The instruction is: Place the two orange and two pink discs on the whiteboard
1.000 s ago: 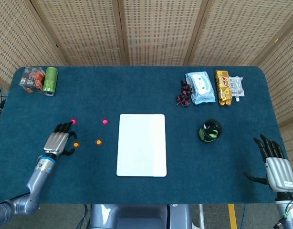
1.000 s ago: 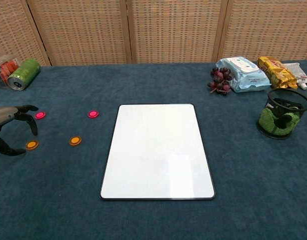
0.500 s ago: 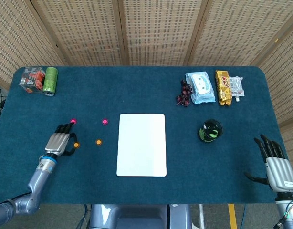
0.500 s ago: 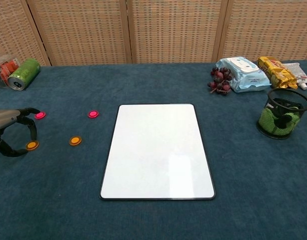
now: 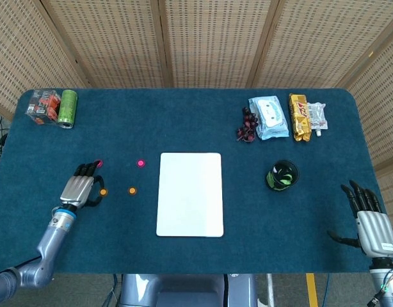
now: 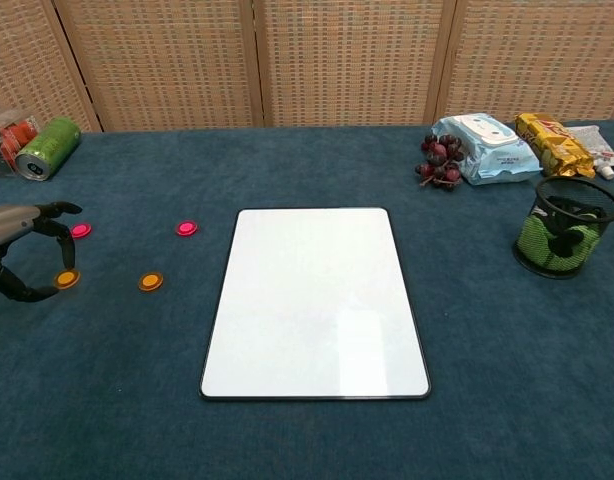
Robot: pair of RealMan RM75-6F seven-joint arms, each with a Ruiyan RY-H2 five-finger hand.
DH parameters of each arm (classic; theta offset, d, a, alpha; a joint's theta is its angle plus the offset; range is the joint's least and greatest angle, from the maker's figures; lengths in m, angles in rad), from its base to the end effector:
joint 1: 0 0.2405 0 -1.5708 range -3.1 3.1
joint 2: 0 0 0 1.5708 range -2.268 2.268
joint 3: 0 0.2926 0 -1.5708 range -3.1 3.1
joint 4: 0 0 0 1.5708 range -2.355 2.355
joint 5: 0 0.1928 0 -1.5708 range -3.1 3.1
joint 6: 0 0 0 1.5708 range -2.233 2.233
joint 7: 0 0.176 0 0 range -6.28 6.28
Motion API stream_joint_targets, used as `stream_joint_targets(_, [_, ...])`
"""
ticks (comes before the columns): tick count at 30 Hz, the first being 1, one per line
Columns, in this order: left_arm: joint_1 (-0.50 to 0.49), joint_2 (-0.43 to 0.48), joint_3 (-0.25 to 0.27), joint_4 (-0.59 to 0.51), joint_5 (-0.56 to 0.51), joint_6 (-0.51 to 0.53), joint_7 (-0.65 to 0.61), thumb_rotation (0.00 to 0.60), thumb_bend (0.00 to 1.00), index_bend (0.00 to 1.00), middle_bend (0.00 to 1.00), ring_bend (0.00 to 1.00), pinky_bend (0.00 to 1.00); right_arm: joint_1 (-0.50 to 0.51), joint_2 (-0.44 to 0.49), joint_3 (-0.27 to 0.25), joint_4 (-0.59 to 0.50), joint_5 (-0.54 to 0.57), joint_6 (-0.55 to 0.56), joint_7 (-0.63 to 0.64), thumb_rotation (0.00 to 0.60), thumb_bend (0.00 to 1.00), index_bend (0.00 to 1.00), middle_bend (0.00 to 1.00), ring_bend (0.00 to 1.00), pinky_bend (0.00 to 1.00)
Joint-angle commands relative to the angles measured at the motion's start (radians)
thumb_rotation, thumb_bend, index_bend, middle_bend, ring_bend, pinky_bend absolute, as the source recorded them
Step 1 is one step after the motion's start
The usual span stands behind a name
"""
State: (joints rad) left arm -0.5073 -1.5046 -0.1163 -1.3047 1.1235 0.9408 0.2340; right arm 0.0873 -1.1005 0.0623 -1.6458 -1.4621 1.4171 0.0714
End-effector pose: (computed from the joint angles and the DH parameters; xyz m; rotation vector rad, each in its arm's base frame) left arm -0.3125 0.3552 0.0163 -1.6700 -1.0857 -0.6562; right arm -0.3402 -0.2168 0.1875 1.3528 -1.0268 0.9246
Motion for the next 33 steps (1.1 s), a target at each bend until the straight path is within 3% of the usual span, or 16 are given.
stream_joint_targets(1, [-0.004, 0.034, -0.014, -0.066, 0.019, 0.031, 0.007, 0.600, 0.34, 0.47, 0.00, 0.00, 0.00, 0.000, 0.000, 0.000, 0.000, 0.000, 0.000, 0.001, 0.600, 0.00, 0.02, 0.00, 0.00, 0.00])
stream_joint_targets(8, [-0.035, 0.064, -0.036, -0.207, 0.032, 0.056, 0.067, 0.600, 0.34, 0.47, 0.00, 0.00, 0.00, 0.000, 0.000, 0.000, -0.001, 0.000, 0.000, 0.003, 0.600, 0.00, 0.02, 0.00, 0.00, 0.00])
stream_joint_targets(17, [-0.106, 0.030, -0.043, -0.308, 0.041, 0.037, 0.177, 0.600, 0.33, 0.47, 0.00, 0.00, 0.00, 0.001, 0.002, -0.001, 0.000, 0.003, -0.005, 0.010, 0.600, 0.00, 0.02, 0.00, 0.00, 0.00])
stream_joint_targets(25, [-0.183, -0.070, -0.025, -0.347, 0.001, -0.020, 0.293, 0.600, 0.32, 0.47, 0.00, 0.00, 0.00, 0.003, 0.005, 0.000, -0.001, 0.006, -0.011, 0.019, 0.600, 0.00, 0.02, 0.00, 0.00, 0.00])
stream_joint_targets(33, [-0.243, -0.198, -0.009, -0.313, -0.083, -0.039, 0.389, 0.600, 0.32, 0.47, 0.00, 0.00, 0.00, 0.006, 0.009, -0.001, 0.001, 0.009, -0.019, 0.030, 0.600, 0.00, 0.02, 0.00, 0.00, 0.00])
